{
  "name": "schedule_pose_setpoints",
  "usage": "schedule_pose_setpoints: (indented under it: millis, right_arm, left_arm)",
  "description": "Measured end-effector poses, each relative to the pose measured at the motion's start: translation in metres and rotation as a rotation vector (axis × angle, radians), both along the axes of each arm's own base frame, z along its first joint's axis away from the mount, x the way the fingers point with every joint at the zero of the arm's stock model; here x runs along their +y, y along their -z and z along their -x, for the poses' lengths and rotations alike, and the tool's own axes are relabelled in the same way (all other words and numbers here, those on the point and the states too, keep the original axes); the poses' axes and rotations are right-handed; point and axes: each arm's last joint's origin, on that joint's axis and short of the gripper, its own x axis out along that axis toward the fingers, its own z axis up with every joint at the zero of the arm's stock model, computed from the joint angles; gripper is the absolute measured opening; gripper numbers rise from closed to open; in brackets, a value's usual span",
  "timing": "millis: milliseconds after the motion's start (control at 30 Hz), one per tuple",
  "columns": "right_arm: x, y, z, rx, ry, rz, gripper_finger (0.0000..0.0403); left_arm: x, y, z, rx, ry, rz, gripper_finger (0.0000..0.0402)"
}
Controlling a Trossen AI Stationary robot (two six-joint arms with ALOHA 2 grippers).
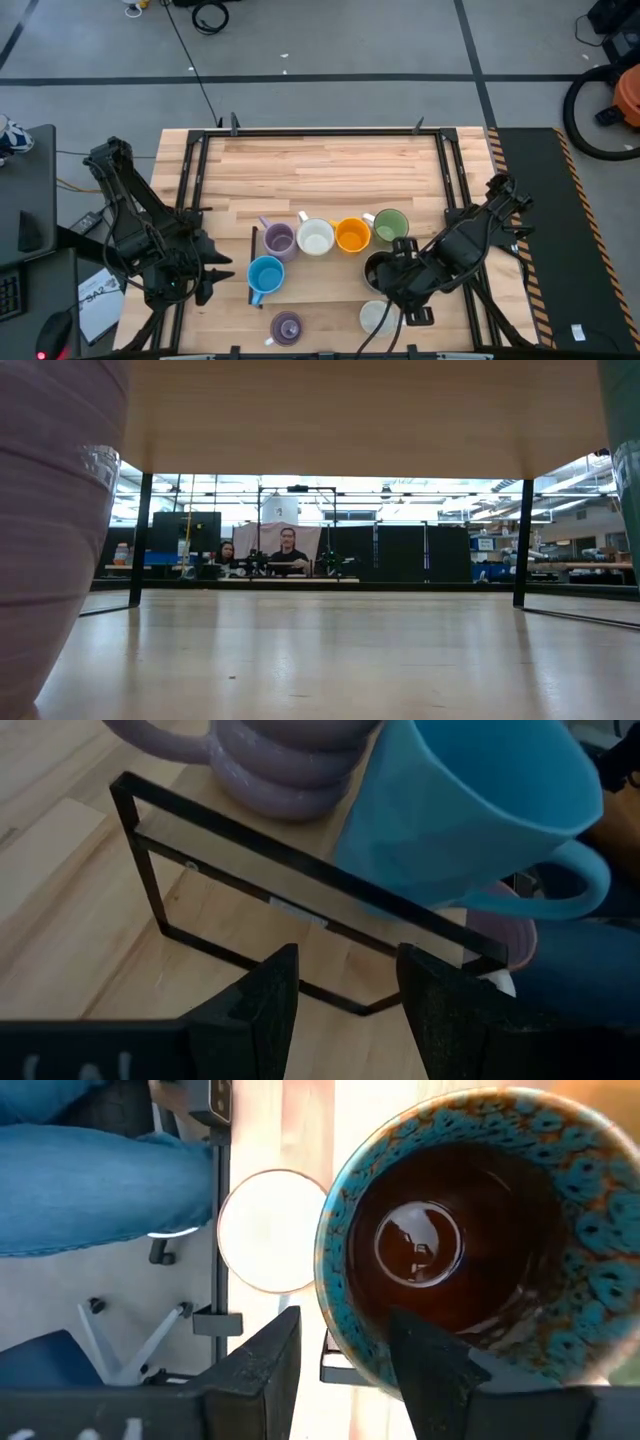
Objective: Place coffee mugs
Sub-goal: Put the purple white mug on the shelf
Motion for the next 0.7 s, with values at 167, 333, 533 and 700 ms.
schedule_pose_setpoints:
  millis: [167, 333, 533, 700]
  right_arm:
    - [-0.004, -0.016, 0.016, -0.085, 0.0, 0.018, 0.0156]
    - [-0.009, -0.037, 0.043, -0.224, 0.007, 0.068, 0.0156]
    - [-0.008, -0.04, 0.078, -0.31, 0.066, 0.131, 0.0156]
    - [-0.003, -0.034, 0.097, -0.342, 0.103, 0.141, 0.0156]
  left_arm:
    - [-0.001, -0.007, -0.001, -0.025, -0.006, 0.025, 0.0176]
    - [-0.006, -0.031, -0.003, -0.073, 0.039, 0.078, 0.0176]
    - [-0.016, -0.074, -0.009, -0.24, 0.133, 0.18, 0.0176]
    - [-0.032, -0.102, -0.018, -0.478, 0.241, 0.193, 0.0176]
